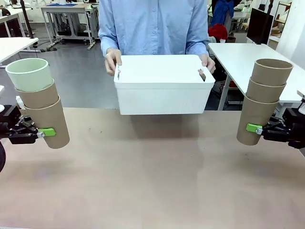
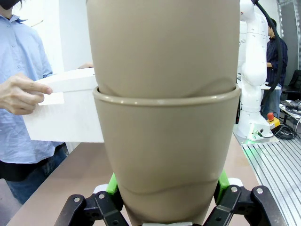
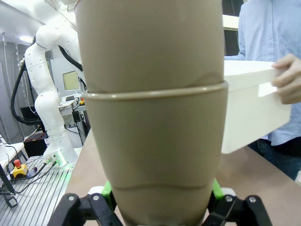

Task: Stack the cups and store them in the basket.
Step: Place the stack of Reusable plastic cups into the Pantry Basket.

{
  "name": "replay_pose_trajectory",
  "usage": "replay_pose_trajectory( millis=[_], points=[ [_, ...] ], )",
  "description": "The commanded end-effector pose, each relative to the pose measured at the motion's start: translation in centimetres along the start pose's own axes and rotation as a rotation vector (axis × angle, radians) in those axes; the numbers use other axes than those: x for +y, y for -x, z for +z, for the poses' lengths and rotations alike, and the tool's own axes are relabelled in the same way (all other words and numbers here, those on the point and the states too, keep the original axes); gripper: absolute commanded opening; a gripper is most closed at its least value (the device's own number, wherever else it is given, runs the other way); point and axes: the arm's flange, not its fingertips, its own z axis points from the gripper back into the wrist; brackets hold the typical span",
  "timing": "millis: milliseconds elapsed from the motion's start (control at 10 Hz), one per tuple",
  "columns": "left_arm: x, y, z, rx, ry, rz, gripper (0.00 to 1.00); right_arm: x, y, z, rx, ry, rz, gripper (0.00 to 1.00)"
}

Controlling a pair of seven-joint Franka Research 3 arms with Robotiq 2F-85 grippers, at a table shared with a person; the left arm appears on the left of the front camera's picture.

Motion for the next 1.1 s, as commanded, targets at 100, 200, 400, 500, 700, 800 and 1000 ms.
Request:
replay_pose_trajectory(
  millis=[100, 200, 400, 500, 700, 800, 1000],
  points=[
    [0.04, -0.52, -0.28, -0.009, -0.003, 0.001, 0.85, -0.06, -0.55, -0.37, -0.007, 0.006, 0.007, 0.84],
    [0.04, -0.52, -0.28, -0.009, -0.003, 0.001, 0.85, -0.06, -0.55, -0.37, -0.007, 0.006, 0.007, 0.84],
    [0.04, -0.52, -0.28, -0.009, -0.003, 0.001, 0.85, -0.06, -0.55, -0.37, -0.007, 0.006, 0.007, 0.84],
    [0.04, -0.52, -0.28, -0.009, -0.003, 0.001, 0.85, -0.06, -0.55, -0.37, -0.007, 0.006, 0.007, 0.84],
    [0.04, -0.52, -0.28, -0.009, -0.003, 0.001, 0.85, -0.06, -0.55, -0.37, -0.007, 0.006, 0.007, 0.84],
    [0.04, -0.52, -0.28, -0.009, -0.003, 0.001, 0.85, -0.06, -0.55, -0.37, -0.007, 0.006, 0.007, 0.84],
    [0.04, -0.52, -0.28, -0.009, -0.003, 0.001, 0.85, -0.06, -0.55, -0.37, -0.007, 0.006, 0.007, 0.84]
  ],
)
